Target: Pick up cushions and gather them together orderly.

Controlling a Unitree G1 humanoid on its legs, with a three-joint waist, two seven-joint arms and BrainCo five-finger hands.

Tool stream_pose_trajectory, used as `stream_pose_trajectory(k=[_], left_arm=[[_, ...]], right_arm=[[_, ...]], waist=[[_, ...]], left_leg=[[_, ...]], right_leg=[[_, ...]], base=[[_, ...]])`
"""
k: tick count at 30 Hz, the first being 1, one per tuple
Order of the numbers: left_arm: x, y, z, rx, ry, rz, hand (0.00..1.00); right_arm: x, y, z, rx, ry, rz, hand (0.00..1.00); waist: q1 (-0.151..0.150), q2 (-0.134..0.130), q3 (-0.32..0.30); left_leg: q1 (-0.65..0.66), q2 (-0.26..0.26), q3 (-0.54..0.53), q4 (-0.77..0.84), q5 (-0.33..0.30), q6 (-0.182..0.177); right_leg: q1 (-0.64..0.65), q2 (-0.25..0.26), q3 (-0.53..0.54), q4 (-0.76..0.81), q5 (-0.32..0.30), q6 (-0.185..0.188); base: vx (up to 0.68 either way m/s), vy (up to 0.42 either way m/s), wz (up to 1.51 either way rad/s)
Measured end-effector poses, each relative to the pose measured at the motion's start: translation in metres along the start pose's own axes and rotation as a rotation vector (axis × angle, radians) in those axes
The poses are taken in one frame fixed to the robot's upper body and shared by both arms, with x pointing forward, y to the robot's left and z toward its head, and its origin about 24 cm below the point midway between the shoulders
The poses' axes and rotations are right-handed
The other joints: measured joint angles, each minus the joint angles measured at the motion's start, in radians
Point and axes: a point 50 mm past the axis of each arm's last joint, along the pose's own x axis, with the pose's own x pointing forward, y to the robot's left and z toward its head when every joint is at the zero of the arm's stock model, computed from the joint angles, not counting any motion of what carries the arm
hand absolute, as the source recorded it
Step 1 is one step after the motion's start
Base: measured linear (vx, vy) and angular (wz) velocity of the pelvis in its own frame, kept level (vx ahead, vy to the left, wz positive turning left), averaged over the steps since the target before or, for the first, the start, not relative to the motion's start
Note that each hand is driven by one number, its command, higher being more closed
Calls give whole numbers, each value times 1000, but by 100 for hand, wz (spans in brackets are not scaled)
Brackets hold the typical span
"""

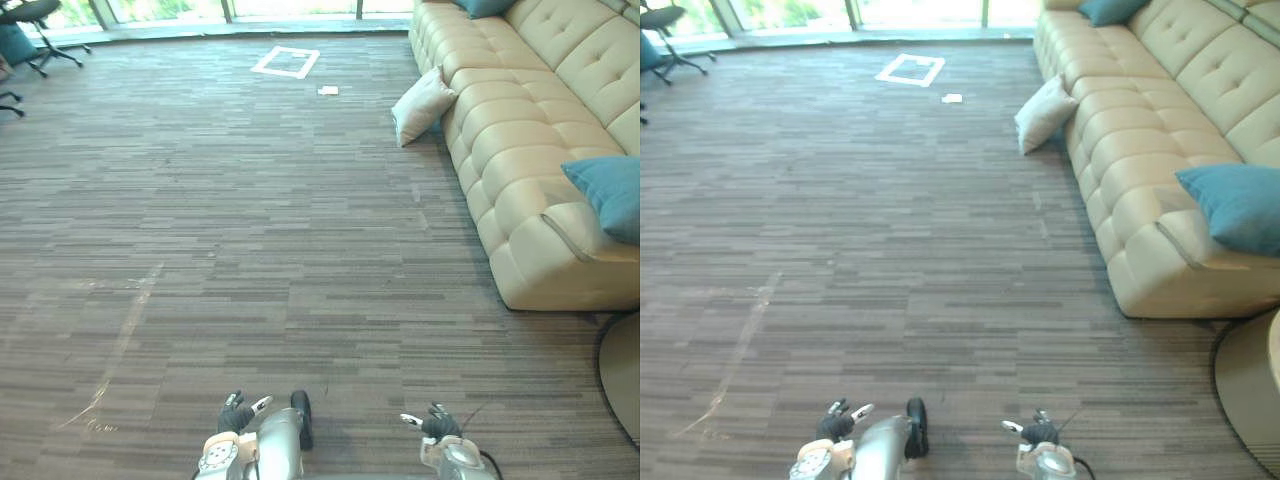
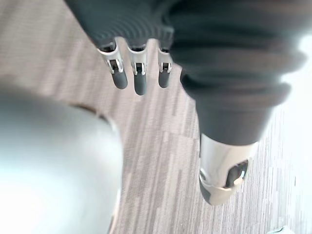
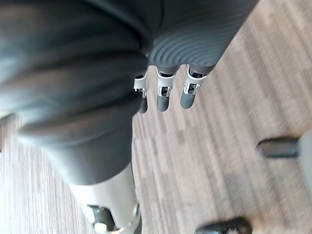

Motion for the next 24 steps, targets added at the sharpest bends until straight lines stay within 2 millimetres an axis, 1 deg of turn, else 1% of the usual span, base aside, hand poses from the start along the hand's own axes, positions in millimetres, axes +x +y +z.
stream_pose_trajectory(k=[1, 2, 3, 4, 5, 6, 7, 8, 9, 10, 11, 12, 13, 14, 15, 16, 17, 18, 19, 20, 21, 22, 23, 24], left_arm=[[0, 2, 0, 6, 3, 3, 0], [1, 4, -1, 17, 11, 7, 0], [1, 5, -1, 22, 12, 9, 0], [1, 6, -5, 39, 34, 11, 0], [0, 6, -8, 50, 50, 9, 0], [-1, 6, -12, 57, 64, 9, 0], [-2, 6, -15, 71, 76, 4, 0], [-3, 6, -17, 81, 86, -1, 0], [-3, 5, -19, 93, 95, -7, 0], [-3, 4, -20, 101, 101, -14, 0], [-3, 4, -21, 106, 105, -18, 0], [-3, 4, -22, 110, 110, -18, 0], [-3, 5, -23, 111, 110, -18, 0], [-4, 6, -25, 111, 116, -13, 0], [-5, 6, -28, 116, 131, -14, 0], [-6, 3, -31, 114, 142, -18, 0], [-7, -1, -32, 96, 144, -23, 0], [-7, -4, -32, 66, 143, -19, 0], [-7, -7, -32, 34, 145, -15, 0], [-7, -11, -33, 12, 145, -16, 0], [-7, -11, -32, 12, 144, -17, 0], [-6, -9, -29, 14, 128, -14, 0], [-6, -7, -26, 15, 112, -10, 0], [-5, -4, -22, 19, 95, -5, 0]], right_arm=[[-1, 1, -3, 0, 8, 1, 0], [-2, 2, -6, -15, 15, 5, 0], [-3, 2, -9, -23, 23, 6, 0], [-3, 0, -8, -35, 18, 7, 0], [-2, -2, -8, -39, 16, 6, 0], [-2, -3, -7, -48, 13, 7, 0], [-2, -3, -4, -68, 0, 13, 0], [-1, -4, -2, -75, -8, 14, 0], [-1, -5, 0, -79, -14, 11, 0], [1, -7, 6, -75, -34, 5, 0], [1, -8, 8, -75, -42, 3, 0], [1, -9, 11, -75, -55, 2, 0], [1, -9, 11, -75, -55, 1, 0], [0, -11, 8, -71, -48, -4, 0], [0, -14, 7, -69, -45, -12, 0], [1, -16, 8, -64, -44, -18, 0], [1, -17, 8, -53, -40, -25, 0], [1, -19, 10, -61, -44, -25, 0], [1, -21, 11, -72, -43, -27, 0], [2, -24, 9, -82, -29, -31, 0], [1, -25, 6, -79, -11, -36, 0], [0, -26, 0, -69, 11, -42, 0], [0, -25, -2, -65, 17, -42, 0], [0, -22, -1, -59, 15, -39, 0]], waist=[[0, -8, -2], [-7, -24, 2], [-9, -27, 4], [-14, -30, 9], [-18, -28, 11], [-22, -17, 13], [-27, -15, 13], [-33, -12, 14], [-42, -8, 16], [-62, 2, 20], [-69, 5, 21], [-72, 3, 21], [-72, 0, 22], [-75, -3, 20], [-83, 13, 1], [-82, 27, -9], [-69, 54, -21], [-65, 66, -15], [-65, 84, -4], [-60, 111, 8], [-60, 115, 14], [-56, 100, 22], [-52, 85, 23], [-48, 74, 23]], left_leg=[[14, -6, 7, 13, -24, 6], [66, -28, 13, 21, -74, 15], [92, -35, 13, 20, -93, 20], [184, -53, 8, 8, -140, 27], [252, -58, 8, -17, -162, 30], [322, -62, 7, -58, -175, 31], [407, -63, 6, -126, -181, 30], [461, -58, -1, -171, -181, 30], [500, -47, -8, -201, -182, 29], [551, -27, -22, -239, -181, 29], [572, -18, -24, -252, -181, 28], [603, -13, -38, -271, -181, 27], [622, -16, -48, -278, -181, 23], [669, -15, -85, -282, -191, -29], [684, 3, -134, -251, -197, -40], [677, 18, -147, -220, -194, -47], [625, 43, -171, -82, -149, -121], [565, 53, -186, 64, -73, -156], [513, 64, -193, 199, 23, -181], [429, 110, -179, 425, 62, -203], [390, 137, -151, 522, 6, -170], [341, 143, -111, 566, -63, -146], [290, 135, -87, 545, -101, -126], [217, 125, -69, 490, -142, -111]], right_leg=[[-30, -11, 11, 92, -8, 15], [-110, -32, 46, 339, 22, 101], [-141, -38, 62, 439, 43, 145], [-212, -62, 51, 665, 47, 143], [-247, -74, 23, 752, 36, 107], [-289, -84, -14, 789, 26, 63], [-351, -79, -64, 772, 4, 23], [-401, -70, -103, 714, -12, -4], [-446, -53, -143, 634, -18, -13], [-506, -17, -189, 450, 2, -20], [-526, 1, -199, 337, 39, -19], [-541, 27, -196, 141, 133, -17], [-542, 33, -189, 67, 178, -19], [-540, 49, -156, -17, 297, -38], [-541, 61, -129, 39, 412, -97], [-548, 69, -133, 83, 376, -107], [-544, 80, -151, 137, 320, -119], [-518, 85, -151, 144, 280, -116], [-471, 95, -145, 124, 260, -120], [-370, 126, -139, 61, 245, -129], [-298, 142, -131, 19, 239, -137], [-197, 144, -112, -47, 237, -140], [-138, 138, -97, -96, 234, -144], [-84, 131, -80, -143, 222, -141]], base=[[600, 213, 1], [590, 198, 6], [596, 163, 5], [489, 112, 0], [594, 118, -3], [594, 94, -8], [693, 88, -1], [584, 55, 13], [704, 12, 37], [600, -13, 42], [734, -45, 53], [501, -58, 43], [660, -108, 59], [720, -152, 70], [732, -172, 66], [861, -204, 44], [680, -175, 10], [665, -171, 1], [538, -103, -19], [669, -66, -24], [776, -47, -31], [704, -37, -24], [645, -24, -28], [503, 11, -24]])
